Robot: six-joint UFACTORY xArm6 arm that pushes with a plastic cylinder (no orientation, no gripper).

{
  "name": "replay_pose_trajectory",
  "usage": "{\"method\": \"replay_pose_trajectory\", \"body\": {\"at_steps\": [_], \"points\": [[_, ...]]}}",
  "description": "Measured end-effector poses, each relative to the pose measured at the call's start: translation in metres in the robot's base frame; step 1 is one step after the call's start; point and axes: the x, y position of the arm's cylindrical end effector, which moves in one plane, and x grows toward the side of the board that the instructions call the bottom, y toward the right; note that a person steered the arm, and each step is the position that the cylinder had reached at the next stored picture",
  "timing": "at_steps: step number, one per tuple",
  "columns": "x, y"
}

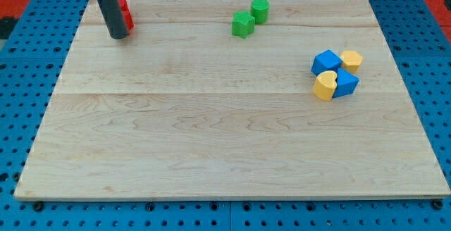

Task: Point your arm at center right

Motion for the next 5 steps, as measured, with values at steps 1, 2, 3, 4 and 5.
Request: {"method": "replay_pose_trajectory", "body": {"at_steps": [1, 2, 3, 4, 5], "points": [[-0.003, 0.0], [0.001, 0.0], [0.074, 0.07], [0.14, 0.158], [0.202, 0.223]]}}
